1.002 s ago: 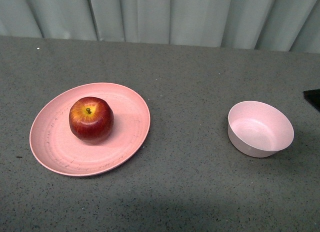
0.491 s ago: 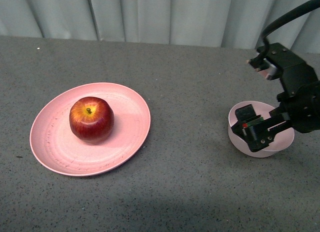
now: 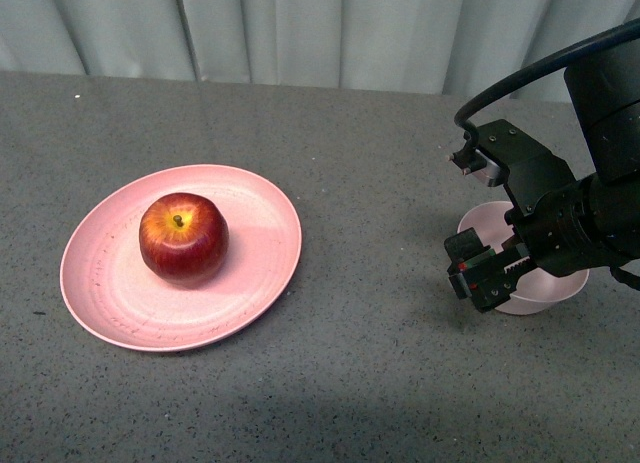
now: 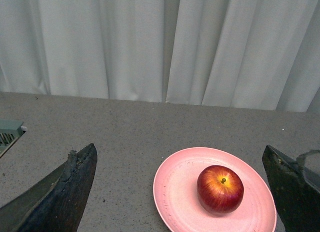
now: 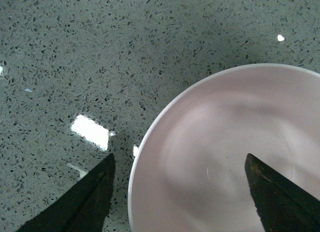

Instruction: Move apple from plate to bowl

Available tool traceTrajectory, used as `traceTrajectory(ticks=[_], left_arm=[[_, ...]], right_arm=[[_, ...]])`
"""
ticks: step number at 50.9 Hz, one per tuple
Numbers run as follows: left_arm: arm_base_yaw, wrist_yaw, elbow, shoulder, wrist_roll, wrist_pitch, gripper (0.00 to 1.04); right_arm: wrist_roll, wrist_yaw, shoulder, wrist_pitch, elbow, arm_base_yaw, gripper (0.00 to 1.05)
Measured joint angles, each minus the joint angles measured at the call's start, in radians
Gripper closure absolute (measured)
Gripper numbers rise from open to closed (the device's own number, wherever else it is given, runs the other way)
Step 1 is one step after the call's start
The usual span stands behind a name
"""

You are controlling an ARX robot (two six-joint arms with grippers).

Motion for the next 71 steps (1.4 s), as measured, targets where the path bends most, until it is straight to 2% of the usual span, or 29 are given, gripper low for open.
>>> traceTrajectory(ticks=[12,21,23,37,49,58,71], left_arm=[[0.000,0.000,0.000,0.000,0.000,0.000,0.07],[0.000,0.000,0.000,0.000,0.000,0.000,0.07],[0.000,0.000,0.000,0.000,0.000,0.000,0.07],[0.000,0.000,0.000,0.000,0.000,0.000,0.07],[0.000,0.000,0.000,0.000,0.000,0.000,0.07],[0.000,0.000,0.000,0.000,0.000,0.000,0.07],[0.000,0.000,0.000,0.000,0.000,0.000,0.07]], right_arm=[[-0.021,0.019,0.000,-0.005,0.000,-0.011,0.79],[-0.040,0.037,-0.002,-0.007,0.000,-0.019,1.02],[-0.048,0.041,-0.005,-0.007,0.000,-0.020,1.04],[-0.058,0.016,-0.060,-0.033,0.000,-0.015,1.04],[-0.042,-0.089,-0.132,-0.061,0.040,0.109,1.04],[-0.008,-0.119,-0.097,-0.054,0.082,0.192,1.04],[0.007,-0.132,-0.039,-0.054,0.122,0.222,1.04]])
